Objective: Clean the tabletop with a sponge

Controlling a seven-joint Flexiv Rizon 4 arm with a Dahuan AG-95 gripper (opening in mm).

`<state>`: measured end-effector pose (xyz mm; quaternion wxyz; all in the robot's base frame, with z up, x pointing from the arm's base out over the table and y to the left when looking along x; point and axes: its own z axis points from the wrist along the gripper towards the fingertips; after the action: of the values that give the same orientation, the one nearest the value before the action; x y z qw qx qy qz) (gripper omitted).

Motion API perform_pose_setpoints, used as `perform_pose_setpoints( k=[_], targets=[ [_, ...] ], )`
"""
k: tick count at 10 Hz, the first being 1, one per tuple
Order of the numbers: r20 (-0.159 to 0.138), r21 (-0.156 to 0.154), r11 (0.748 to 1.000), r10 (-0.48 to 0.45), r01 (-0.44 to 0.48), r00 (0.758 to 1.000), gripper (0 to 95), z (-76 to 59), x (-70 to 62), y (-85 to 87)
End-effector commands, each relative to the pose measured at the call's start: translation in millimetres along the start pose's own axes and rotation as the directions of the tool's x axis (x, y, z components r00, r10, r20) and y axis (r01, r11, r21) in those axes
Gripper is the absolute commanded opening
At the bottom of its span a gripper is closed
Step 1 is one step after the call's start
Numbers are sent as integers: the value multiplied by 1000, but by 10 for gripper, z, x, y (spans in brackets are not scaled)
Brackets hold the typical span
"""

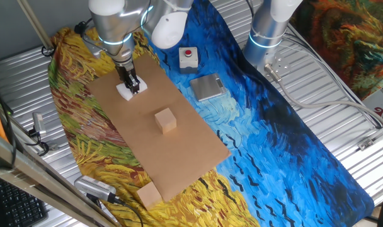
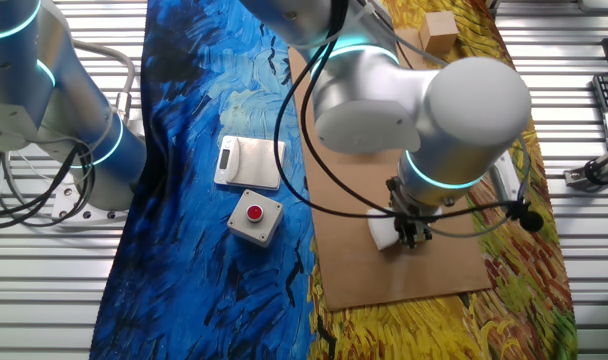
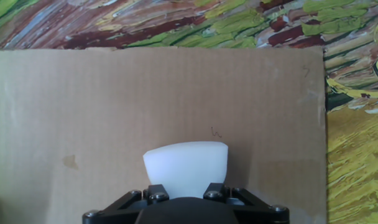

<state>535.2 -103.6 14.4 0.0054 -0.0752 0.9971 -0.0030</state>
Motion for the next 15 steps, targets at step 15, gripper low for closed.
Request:
perform_pose_setpoints(
  k=[15],
  targets=[
    [0, -7, 999, 34, -34, 999, 380, -27, -77, 267]
  ],
)
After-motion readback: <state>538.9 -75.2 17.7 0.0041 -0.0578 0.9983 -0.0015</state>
